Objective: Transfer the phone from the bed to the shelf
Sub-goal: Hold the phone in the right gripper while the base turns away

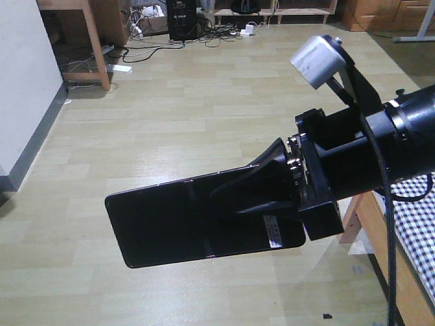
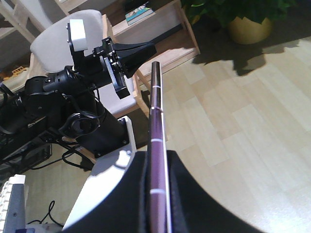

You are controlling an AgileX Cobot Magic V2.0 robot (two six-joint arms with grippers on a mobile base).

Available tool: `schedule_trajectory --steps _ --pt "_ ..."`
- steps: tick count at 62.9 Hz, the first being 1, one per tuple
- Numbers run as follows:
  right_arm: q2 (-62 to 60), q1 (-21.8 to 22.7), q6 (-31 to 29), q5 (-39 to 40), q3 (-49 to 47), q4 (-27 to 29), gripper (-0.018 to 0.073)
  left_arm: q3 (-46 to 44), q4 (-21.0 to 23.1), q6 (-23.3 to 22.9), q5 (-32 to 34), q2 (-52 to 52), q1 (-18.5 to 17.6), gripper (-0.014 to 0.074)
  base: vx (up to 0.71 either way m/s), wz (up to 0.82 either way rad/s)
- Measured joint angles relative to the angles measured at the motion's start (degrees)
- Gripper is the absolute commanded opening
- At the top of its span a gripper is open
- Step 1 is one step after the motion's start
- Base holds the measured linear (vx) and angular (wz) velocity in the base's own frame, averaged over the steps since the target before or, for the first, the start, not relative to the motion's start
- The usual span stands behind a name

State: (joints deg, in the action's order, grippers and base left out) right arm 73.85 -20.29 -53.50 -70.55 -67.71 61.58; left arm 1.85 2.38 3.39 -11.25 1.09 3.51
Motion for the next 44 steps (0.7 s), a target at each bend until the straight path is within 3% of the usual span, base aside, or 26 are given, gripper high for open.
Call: schedule_trajectory --steps 44 --pt "0.0 0.0 0.0 0.0 0.0 0.0 -0.0002 0.0 0.0 0.0 0.0 0.0 0.0 0.0001 0.30 -0.08"
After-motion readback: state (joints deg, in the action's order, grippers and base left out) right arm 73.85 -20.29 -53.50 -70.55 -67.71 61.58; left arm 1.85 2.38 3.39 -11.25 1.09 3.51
